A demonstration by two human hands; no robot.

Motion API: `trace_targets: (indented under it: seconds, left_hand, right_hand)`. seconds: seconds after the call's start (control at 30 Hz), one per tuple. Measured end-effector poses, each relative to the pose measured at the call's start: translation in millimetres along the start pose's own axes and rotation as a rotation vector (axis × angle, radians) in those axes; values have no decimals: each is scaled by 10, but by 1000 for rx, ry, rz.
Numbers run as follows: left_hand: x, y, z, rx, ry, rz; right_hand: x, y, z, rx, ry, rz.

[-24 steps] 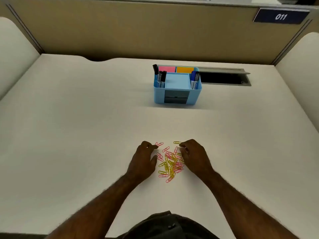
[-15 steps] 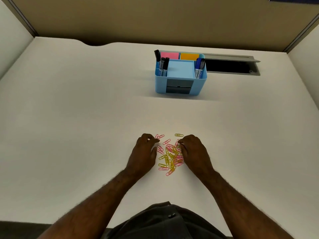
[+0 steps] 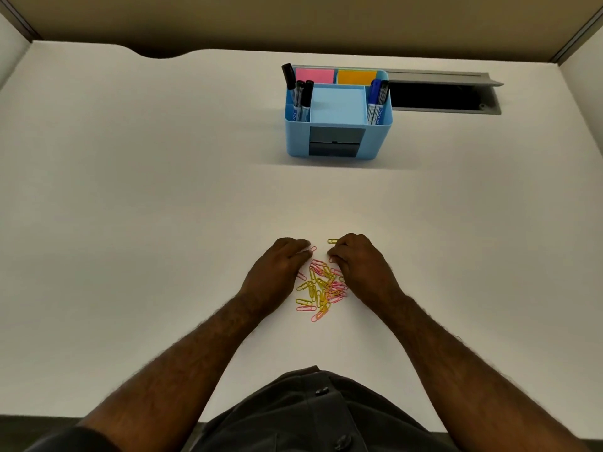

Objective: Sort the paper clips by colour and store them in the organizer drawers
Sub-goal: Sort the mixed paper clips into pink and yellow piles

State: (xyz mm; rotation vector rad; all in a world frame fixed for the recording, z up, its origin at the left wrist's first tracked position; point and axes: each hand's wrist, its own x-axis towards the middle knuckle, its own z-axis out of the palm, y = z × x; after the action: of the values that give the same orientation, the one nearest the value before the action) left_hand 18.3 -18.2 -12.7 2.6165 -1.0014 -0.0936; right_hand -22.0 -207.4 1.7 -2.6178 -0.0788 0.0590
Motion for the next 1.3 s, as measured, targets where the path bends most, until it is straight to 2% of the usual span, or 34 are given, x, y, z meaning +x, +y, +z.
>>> trace_targets:
  seconds: [0.23, 0.4, 0.5, 0.63, 0.93, 1.03, 1.1, 1.2, 1.3]
  left_hand:
    - [-67, -196, -52, -14, 107, -81]
    - [-75, -377, -93, -6, 147, -142]
    - [38, -446, -135, -25, 147, -184]
    - [317, -401, -156, -39, 120, -156]
    - [787, 26, -44, -97, 8, -88]
    - [811, 55, -99, -109, -34, -75]
    - [744, -23, -141, -125, 2, -102]
    - [546, -163, -173, -138, 49, -177]
    - [327, -179, -159, -145, 41, -205]
  right_hand:
    - [-39, 211, -17, -3, 171, 95]
    - [-28, 421, -123, -7, 222, 192]
    - [58, 513, -197, -18, 257, 226]
    - [266, 505, -210, 28, 253, 209]
    - [601, 313, -200, 132, 213, 164]
    - [564, 326, -258, 297, 312, 213]
    - [475, 414, -288, 370, 414, 297]
    - [302, 533, -291, 314, 449, 362]
    - [164, 526, -231, 223, 405, 309]
